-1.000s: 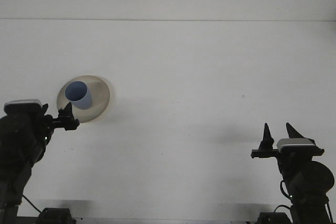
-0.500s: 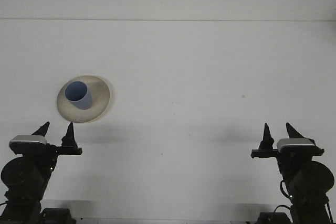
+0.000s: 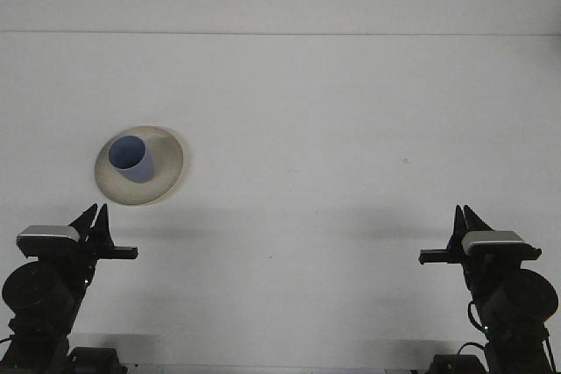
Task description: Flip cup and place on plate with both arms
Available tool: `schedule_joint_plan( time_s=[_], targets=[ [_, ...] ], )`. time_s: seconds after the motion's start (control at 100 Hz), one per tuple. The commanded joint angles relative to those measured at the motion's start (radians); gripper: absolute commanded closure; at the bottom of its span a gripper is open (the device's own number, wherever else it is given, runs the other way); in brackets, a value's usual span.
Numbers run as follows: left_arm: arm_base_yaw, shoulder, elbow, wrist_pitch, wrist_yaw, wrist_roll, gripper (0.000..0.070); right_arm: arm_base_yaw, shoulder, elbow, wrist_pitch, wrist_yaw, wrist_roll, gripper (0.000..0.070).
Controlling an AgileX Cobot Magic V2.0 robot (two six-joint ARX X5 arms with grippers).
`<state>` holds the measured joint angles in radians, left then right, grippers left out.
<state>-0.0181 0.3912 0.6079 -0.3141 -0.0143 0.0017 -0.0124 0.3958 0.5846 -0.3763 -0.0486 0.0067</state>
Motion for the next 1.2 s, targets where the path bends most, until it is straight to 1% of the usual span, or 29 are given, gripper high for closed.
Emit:
schedule_joint_plan(
  time_s=[0.0,1.08,1.19],
  targets=[
    [-0.002,0.002,0.012,0.009,0.003,0.006,0.0693,0.001,0.003,0.01,0.01,0.003,-0.004,0.07],
    [-0.002,-0.01,0.013,0.011,0.003,0.006,0.0689,0.001,0.003,0.01,0.01,0.003,-0.004,0.07],
    [-0.002,-0.024,0.009,0.03,0.003,0.002,0.0689,0.001,0.003,0.01,0.01,0.003,-0.004,0.07]
  ],
)
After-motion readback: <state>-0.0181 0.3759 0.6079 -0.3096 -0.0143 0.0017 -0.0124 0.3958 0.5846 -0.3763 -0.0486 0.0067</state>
